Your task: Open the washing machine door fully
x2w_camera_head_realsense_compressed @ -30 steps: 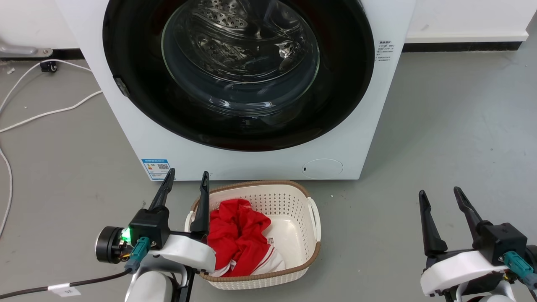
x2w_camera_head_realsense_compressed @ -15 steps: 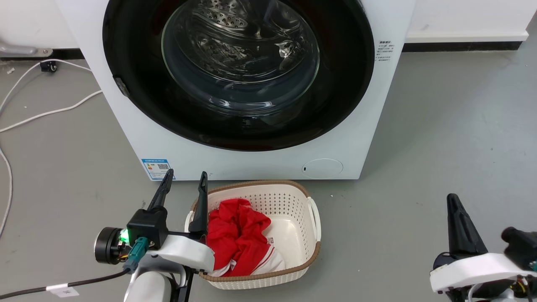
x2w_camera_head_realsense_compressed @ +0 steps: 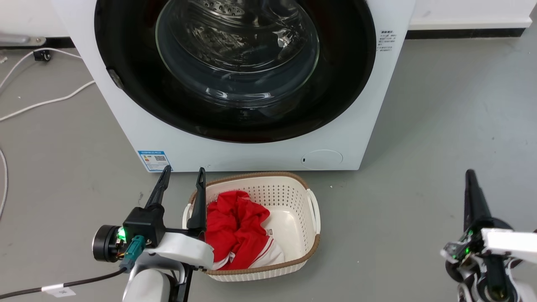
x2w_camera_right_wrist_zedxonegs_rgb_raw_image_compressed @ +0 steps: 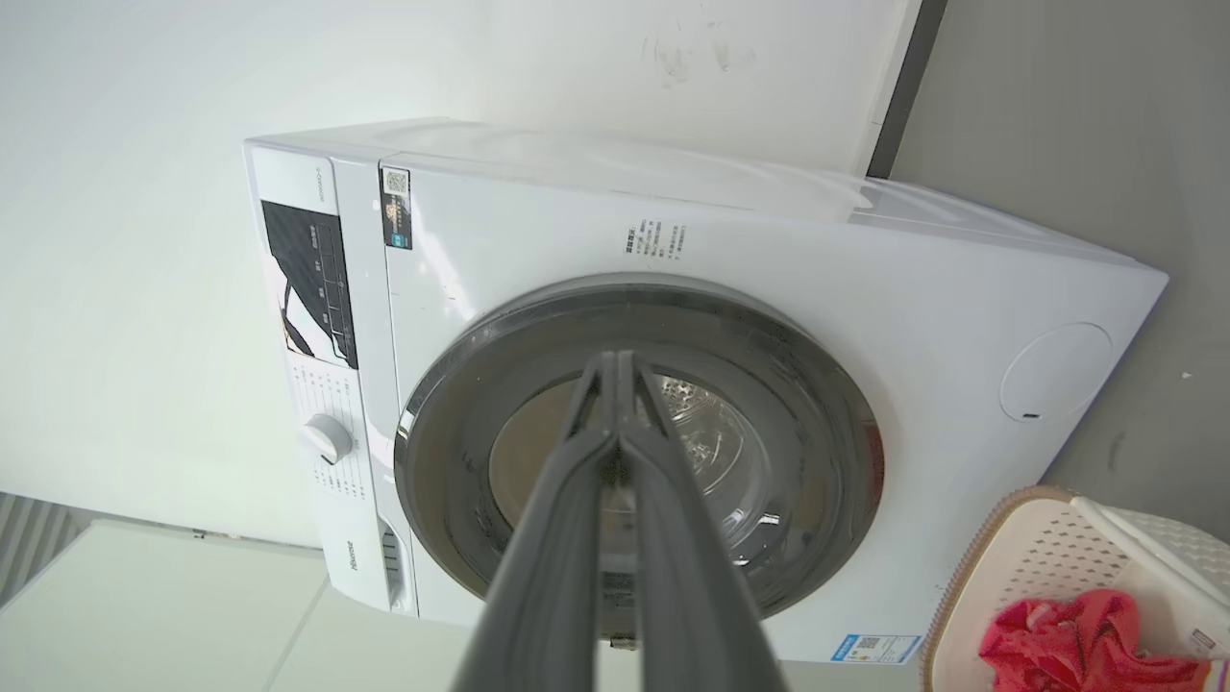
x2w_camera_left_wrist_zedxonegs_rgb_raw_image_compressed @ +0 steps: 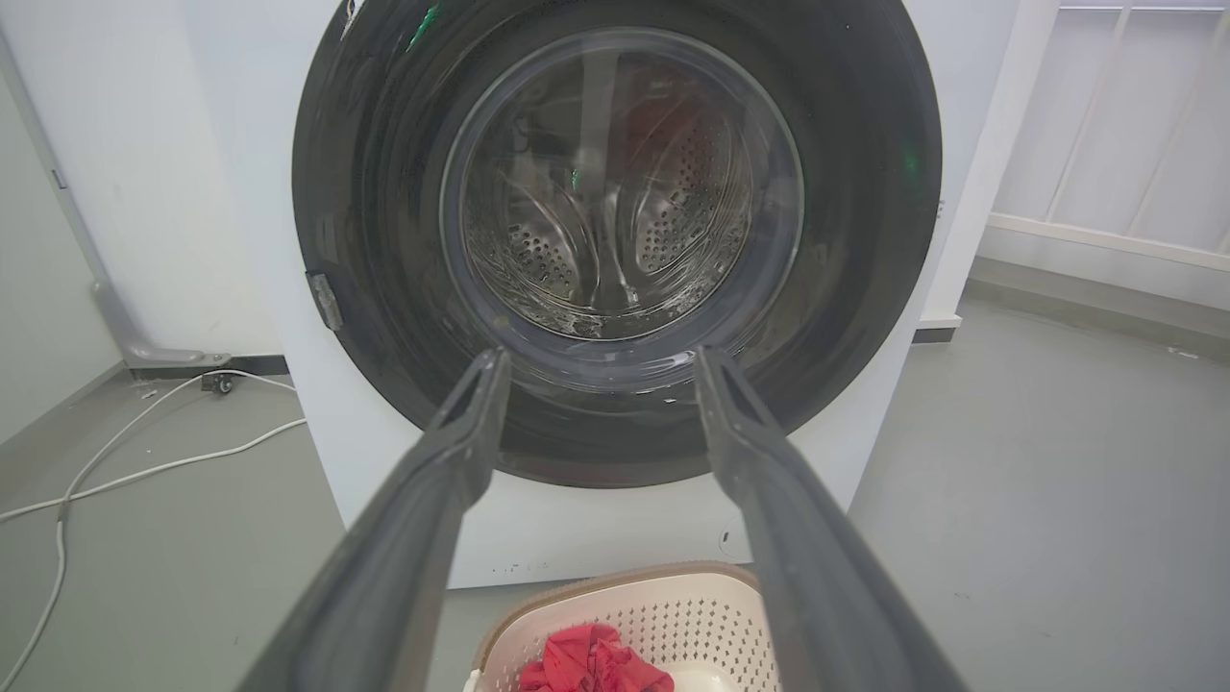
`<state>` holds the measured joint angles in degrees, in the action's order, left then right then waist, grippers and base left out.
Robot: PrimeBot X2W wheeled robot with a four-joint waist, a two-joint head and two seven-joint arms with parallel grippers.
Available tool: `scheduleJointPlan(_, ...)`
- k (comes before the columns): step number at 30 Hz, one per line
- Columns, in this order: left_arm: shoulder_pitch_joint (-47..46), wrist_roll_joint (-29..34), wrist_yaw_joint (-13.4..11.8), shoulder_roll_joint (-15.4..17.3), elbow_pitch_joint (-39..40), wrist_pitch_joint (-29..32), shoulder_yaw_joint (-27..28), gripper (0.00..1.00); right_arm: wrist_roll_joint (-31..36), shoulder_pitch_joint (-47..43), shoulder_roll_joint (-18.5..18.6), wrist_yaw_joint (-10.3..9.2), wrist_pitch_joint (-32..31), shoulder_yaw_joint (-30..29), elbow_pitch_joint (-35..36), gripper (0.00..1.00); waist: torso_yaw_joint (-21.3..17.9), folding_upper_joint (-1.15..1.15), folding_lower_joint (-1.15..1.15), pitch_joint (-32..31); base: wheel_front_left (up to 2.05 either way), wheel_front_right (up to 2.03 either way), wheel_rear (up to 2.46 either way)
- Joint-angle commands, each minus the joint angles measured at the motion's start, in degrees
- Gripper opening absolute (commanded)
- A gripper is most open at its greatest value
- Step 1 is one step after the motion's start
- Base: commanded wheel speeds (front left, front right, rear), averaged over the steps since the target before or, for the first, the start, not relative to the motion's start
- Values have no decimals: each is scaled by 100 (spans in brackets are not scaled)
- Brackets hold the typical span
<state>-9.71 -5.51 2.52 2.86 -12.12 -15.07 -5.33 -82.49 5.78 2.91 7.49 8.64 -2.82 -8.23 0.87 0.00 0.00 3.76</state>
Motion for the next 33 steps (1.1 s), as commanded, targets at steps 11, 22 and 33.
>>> scheduleJointPlan(11,-285,11,-21,2,226,-15,11,100,-1578,1691,629,0,-778,-689,-953,0,-27,0,0,483,0,0,0)
scheduleJointPlan(22,-514,10,-68,2,562,-15,-44,100,-1664,3791,1755,0,-1610,-127,-2262,0,55,0,0,1003,0,0,0)
scheduleJointPlan(33,-757,87,-68,2,808,-15,-87,100,-1201,6040,2271,0,-2760,1093,-3455,0,119,0,0,1553,0,0,0)
